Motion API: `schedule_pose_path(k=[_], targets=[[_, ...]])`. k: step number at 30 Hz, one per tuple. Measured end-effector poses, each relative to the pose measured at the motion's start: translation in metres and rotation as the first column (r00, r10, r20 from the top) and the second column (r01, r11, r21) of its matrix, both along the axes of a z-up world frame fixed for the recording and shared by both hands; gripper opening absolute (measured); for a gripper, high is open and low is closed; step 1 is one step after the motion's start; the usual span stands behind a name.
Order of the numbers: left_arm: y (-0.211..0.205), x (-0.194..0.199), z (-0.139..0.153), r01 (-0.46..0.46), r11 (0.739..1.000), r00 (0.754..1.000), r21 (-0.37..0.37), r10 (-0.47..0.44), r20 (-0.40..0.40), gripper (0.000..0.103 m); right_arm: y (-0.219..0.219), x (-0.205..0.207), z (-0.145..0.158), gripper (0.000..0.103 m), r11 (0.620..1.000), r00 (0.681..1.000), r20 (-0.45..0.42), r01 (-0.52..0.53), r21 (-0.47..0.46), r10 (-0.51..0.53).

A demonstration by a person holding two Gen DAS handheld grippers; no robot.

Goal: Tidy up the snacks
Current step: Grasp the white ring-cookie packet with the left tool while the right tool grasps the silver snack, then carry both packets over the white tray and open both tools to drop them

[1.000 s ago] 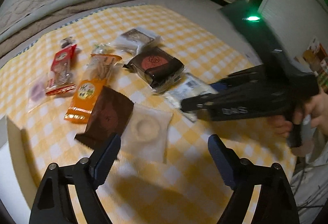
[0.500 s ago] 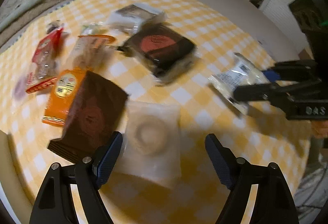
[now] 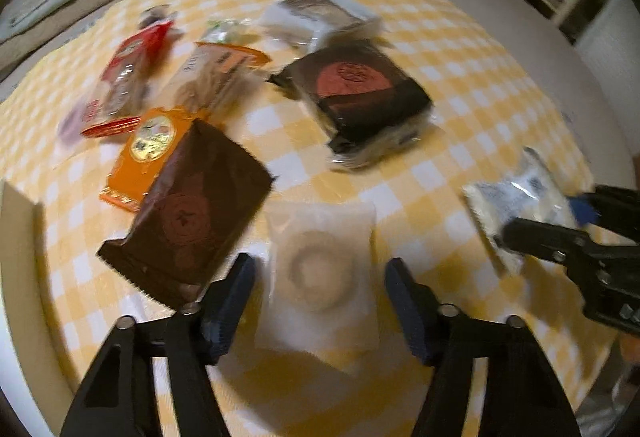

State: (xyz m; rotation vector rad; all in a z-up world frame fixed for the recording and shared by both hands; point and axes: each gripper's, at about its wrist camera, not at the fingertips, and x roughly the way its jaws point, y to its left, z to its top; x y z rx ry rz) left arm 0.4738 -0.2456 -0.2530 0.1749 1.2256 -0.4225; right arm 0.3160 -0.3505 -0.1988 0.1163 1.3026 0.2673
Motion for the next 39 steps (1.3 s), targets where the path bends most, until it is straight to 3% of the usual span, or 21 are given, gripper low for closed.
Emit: schedule_pose_path(k=[3,6,13,25,32,39], targets=[[-0.001,-0.003,0.002,-0.049,0.999,0.999,0.001,0.049,0.000,0.047,-0.002,-0.002,0.003,0.036,1.000,1.000,0.004,0.003,-0.010,-0.003],[0.004,-0.006,0.011,-0.075,0.996,0.997,-0.037,0.075,-0.018,0.045,-0.007,-0.004,0.014,0.036,1.000,1.000,0.024,0.016,-0.019,-0.015],[0.034,-0.026,0.077,-0.085,0.989,0.991,-0.123,0.097,0.090,0.044,-0.008,-0.012,0.055,0.035,0.999,0.993,0.110,0.031,-0.024,-0.028],[0.141,-0.096,0.193,-0.117,0.966,0.947,-0.230,0.178,0.267,0.044,0.045,-0.036,0.142,0.036,1.000,0.960,0.280,0.006,-0.015,-0.002],[0.217,-0.149,0.228,-0.177,0.959,0.918,-0.221,0.242,0.314,0.044,0.092,-0.051,0.176,0.036,0.999,0.941,0.336,-0.040,0.012,0.033],[0.289,-0.197,0.253,-0.249,0.946,0.894,-0.205,0.306,0.327,0.044,0.149,-0.061,0.189,0.036,0.994,0.931,0.358,-0.096,0.046,0.073]])
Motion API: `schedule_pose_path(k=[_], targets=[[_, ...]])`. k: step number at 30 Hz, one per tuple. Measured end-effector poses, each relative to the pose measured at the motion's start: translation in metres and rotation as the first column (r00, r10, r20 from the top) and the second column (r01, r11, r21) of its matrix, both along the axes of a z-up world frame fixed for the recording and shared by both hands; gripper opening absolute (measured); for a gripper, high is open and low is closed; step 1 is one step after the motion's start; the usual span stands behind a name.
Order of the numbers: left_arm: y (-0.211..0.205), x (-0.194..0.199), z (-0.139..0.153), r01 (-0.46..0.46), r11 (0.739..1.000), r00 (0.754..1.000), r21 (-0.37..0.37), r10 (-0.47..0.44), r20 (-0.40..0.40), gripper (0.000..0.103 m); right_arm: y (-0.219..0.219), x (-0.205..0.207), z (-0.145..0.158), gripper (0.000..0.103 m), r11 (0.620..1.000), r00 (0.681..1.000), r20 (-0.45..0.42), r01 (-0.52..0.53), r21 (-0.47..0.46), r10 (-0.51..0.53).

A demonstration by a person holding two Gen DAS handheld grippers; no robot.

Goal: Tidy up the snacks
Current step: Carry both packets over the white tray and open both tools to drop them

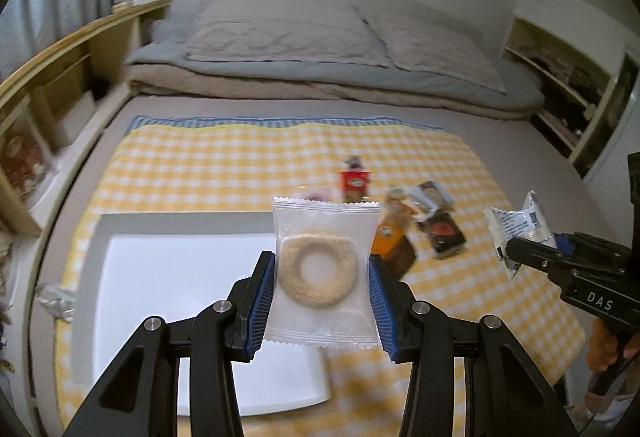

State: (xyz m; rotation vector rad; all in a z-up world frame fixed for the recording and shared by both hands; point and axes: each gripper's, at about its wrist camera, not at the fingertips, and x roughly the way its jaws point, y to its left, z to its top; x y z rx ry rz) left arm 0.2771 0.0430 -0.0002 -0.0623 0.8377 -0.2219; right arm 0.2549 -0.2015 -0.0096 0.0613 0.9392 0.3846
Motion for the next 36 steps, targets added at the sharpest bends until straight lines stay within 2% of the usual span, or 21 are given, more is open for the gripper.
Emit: schedule_pose_path(k=[9,15,22,25,31,34,35,36], targets=[[0.069,-0.052,0.019,-0.086,0.996,0.996,0.011,0.086,-0.013,0.044,0.078,-0.009,-0.004,0.036,0.994,0.996,-0.011,-0.089,0.060,0.090],[0.096,-0.047,0.011,-0.109,0.994,0.992,-0.008,0.108,-0.072,0.045,0.126,-0.015,-0.012,0.036,0.986,0.989,-0.035,-0.143,0.088,0.147],[0.123,-0.016,-0.023,-0.132,0.989,0.976,-0.064,0.119,-0.180,0.045,0.165,-0.013,-0.036,0.036,0.980,0.977,-0.107,-0.173,0.099,0.183],[0.126,0.002,-0.043,-0.135,0.987,0.965,-0.085,0.112,-0.236,0.045,0.177,-0.007,-0.052,0.036,0.978,0.965,-0.175,-0.179,0.104,0.195],[0.126,0.029,-0.061,-0.115,0.987,0.955,-0.117,0.077,-0.287,0.045,0.191,0.001,-0.084,0.036,0.978,0.937,-0.288,-0.168,0.128,0.198],[0.130,0.040,-0.066,-0.128,0.983,0.956,-0.130,0.088,-0.282,0.047,0.191,0.006,-0.095,0.038,0.974,0.931,-0.309,-0.147,0.171,0.195],[0.130,0.041,-0.068,-0.131,0.983,0.956,-0.127,0.092,-0.279,0.050,0.191,0.008,-0.098,0.039,0.972,0.929,-0.315,-0.142,0.188,0.196],[0.132,0.043,-0.071,-0.131,0.983,0.956,-0.125,0.092,-0.279,0.057,0.190,0.011,-0.100,0.045,0.970,0.926,-0.322,-0.139,0.201,0.199]])
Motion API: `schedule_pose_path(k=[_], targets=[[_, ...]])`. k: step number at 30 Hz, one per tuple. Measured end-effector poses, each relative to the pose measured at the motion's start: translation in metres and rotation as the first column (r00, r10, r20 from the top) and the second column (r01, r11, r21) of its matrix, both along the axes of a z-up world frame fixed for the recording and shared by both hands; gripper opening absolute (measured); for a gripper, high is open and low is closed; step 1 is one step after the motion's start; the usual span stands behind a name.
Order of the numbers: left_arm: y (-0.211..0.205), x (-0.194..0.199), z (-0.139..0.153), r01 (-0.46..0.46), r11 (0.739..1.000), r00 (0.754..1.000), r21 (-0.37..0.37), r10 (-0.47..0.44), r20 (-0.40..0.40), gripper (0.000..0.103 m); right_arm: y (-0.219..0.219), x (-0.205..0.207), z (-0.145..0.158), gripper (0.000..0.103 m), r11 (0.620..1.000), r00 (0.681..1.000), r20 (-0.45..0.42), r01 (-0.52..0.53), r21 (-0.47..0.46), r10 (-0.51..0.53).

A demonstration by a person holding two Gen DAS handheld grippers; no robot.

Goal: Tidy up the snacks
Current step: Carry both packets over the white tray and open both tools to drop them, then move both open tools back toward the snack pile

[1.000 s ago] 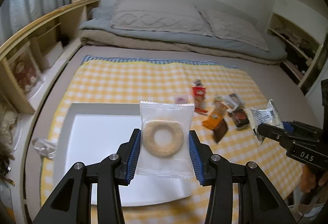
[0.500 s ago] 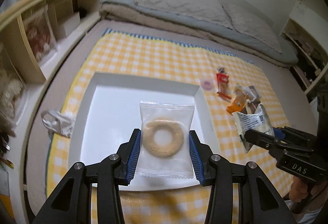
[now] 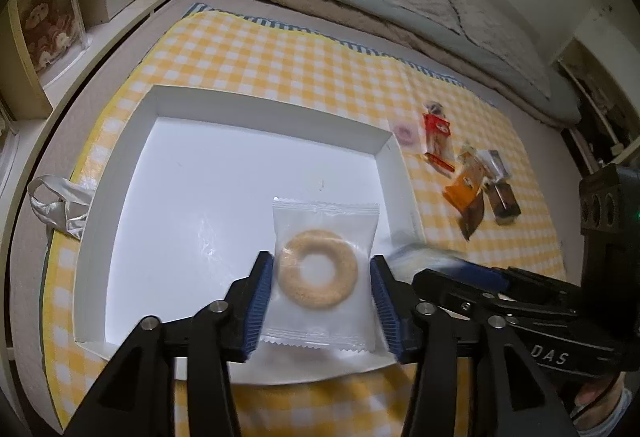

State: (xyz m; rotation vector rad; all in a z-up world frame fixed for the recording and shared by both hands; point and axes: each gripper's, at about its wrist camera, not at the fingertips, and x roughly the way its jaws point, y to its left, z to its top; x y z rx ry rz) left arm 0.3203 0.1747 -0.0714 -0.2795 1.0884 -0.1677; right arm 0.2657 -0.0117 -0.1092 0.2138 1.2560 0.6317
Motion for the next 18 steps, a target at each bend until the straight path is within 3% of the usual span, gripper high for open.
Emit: schedule_pose_path(k=[1,3,14,17,18], targets=[[0.003,0.002,-0.001,-0.003,1.000,1.000,0.003,0.003,-0.001,0.060,-0.002,0.002,-0.002,0.056,1.000,1.000,-0.007,0.010,0.001,-0.010],[0.000,-0.001,-0.007,0.000,1.000,1.000,0.012,0.000,-0.002,0.066,-0.006,0.003,-0.004,0.066,1.000,1.000,0.003,0.024,-0.016,-0.024],[-0.021,-0.012,-0.017,0.030,0.996,0.999,0.085,-0.028,-0.030,0.089,-0.024,-0.006,-0.009,0.071,0.997,0.999,0.036,-0.001,-0.081,0.004],[-0.021,-0.014,-0.015,0.032,0.995,0.999,0.090,-0.030,-0.025,0.100,-0.030,-0.010,-0.011,0.079,0.995,0.999,0.043,0.010,-0.098,-0.006],[-0.020,-0.015,-0.015,0.032,0.995,0.999,0.090,-0.030,-0.023,0.103,-0.032,-0.010,-0.011,0.088,0.995,0.999,0.039,0.015,-0.101,-0.011]])
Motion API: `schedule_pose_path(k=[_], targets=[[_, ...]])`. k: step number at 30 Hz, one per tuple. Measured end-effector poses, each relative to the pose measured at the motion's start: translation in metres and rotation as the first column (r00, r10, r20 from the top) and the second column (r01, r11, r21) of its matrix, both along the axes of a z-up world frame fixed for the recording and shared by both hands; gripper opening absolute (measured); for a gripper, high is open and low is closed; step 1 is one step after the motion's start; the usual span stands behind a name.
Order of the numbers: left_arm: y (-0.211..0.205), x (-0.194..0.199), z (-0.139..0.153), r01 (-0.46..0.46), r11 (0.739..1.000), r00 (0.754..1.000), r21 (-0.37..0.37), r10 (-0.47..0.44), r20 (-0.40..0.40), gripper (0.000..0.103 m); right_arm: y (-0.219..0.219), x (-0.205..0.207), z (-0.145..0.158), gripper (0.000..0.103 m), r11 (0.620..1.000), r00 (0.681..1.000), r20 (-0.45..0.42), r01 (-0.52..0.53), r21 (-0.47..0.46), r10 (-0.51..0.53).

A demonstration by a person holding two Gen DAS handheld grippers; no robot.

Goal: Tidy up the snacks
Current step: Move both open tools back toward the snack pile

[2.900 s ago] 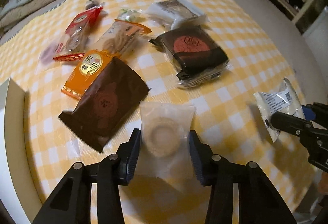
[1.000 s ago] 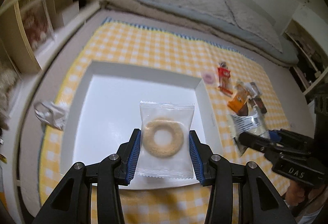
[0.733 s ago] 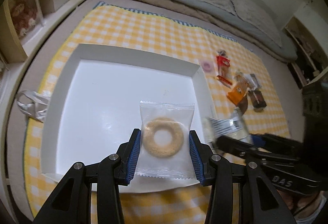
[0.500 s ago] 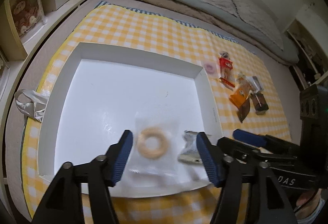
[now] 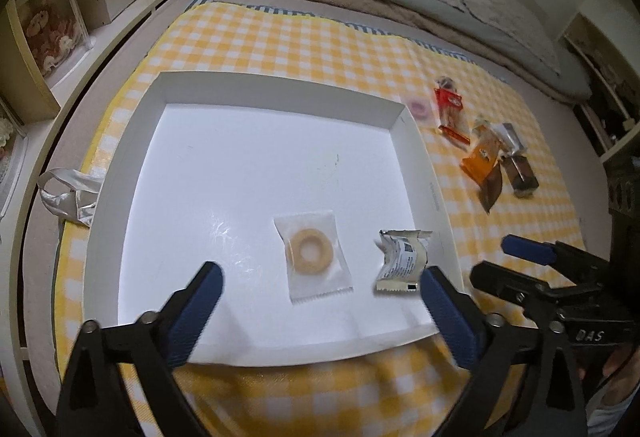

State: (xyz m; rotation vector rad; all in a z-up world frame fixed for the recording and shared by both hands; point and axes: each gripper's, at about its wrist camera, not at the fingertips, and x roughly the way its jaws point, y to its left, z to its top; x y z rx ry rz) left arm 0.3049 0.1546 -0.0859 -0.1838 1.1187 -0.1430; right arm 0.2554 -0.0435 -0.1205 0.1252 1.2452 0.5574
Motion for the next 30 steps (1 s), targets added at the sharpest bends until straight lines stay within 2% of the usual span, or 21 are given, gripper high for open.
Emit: schedule_pose_path(k=[1,3,18,30], targets=[[0.001,-0.002,0.001,-0.001,1.000,1.000,0.002,0.001,0.003,0.103,-0.001,-0.001,0.000,0.097,1.000,1.000,-0.003,0.005,-0.003,-0.005],[0.003,-0.004,0.002,-0.001,1.000,1.000,0.004,0.001,0.004,0.103,-0.005,-0.003,0.000,0.103,1.000,1.000,0.007,0.015,-0.003,-0.015],[0.008,-0.033,0.030,-0.003,1.000,0.999,0.026,0.002,0.054,0.103,-0.027,-0.016,0.027,0.103,0.999,0.989,0.144,0.032,-0.042,-0.026],[-0.004,-0.050,0.088,0.017,1.000,0.988,0.016,-0.019,0.155,0.103,-0.074,-0.018,0.076,0.103,0.997,0.966,0.251,0.076,-0.031,-0.066]])
